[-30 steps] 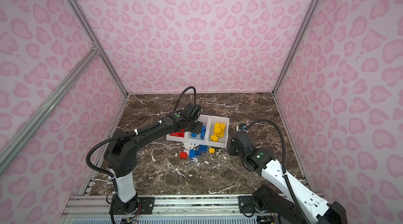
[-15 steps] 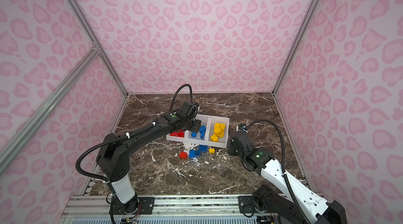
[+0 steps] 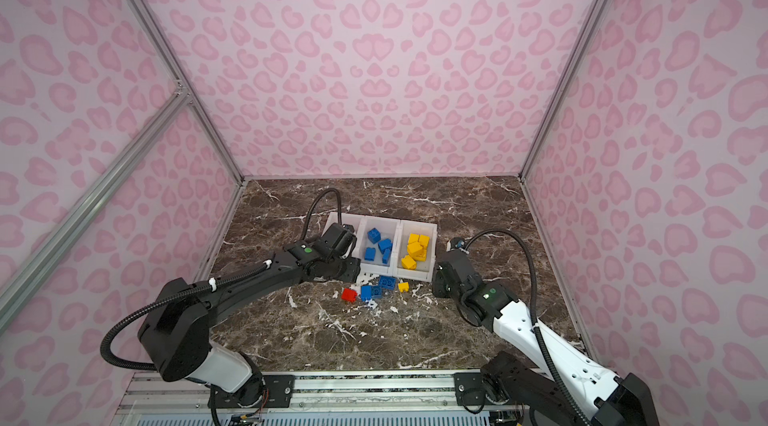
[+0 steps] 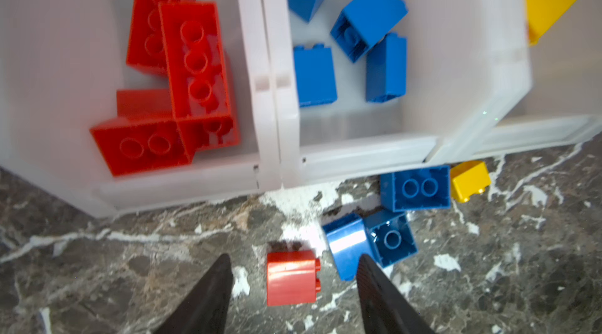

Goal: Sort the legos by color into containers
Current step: 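Lower the left gripper onto a red brick in front of the bin and grasp it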

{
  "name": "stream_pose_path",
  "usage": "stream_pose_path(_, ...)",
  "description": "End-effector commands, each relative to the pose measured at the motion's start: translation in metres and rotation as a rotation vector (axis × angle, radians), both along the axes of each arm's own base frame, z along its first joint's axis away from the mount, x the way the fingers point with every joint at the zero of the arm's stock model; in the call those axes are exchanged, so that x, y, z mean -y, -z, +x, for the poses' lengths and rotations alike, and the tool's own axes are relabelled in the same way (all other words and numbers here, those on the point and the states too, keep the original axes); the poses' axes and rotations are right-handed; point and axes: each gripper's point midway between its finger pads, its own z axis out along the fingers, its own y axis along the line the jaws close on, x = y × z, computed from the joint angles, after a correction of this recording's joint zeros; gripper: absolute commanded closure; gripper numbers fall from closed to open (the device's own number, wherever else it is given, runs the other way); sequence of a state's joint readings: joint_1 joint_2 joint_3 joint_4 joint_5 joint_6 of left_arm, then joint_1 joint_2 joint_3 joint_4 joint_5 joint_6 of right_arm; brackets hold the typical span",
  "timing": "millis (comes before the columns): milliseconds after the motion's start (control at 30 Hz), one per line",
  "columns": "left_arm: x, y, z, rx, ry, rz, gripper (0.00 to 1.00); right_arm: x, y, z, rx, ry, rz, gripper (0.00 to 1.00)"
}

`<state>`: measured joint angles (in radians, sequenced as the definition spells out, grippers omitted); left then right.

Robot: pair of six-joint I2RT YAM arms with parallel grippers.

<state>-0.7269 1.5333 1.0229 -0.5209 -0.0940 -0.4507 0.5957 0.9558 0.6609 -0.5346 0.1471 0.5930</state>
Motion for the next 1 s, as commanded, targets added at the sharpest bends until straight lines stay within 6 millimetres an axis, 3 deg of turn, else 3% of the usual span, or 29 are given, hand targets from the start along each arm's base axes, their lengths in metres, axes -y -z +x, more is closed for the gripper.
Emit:
stream_pose_path(0, -0.004, 0.008, -0.009, -0.017, -0.039, -0.010, 0.36, -0.006, 0.000, 0.004, 0.012, -0.004, 0.026, 0.44)
stream_pose_path(267, -0.012, 0.035, -0.029, -0.074, -0.033, 0.040, 0.37, -0.005, 0.002, 0.003, 0.010, 0.001, 0.032, 0.44)
stream_pose_path(967, 0.004, 0.064, -0.031, -0.093, 0.050, 0.112, 0.44, -0.003, 0.002, 0.000, 0.006, 0.010, 0.032, 0.45)
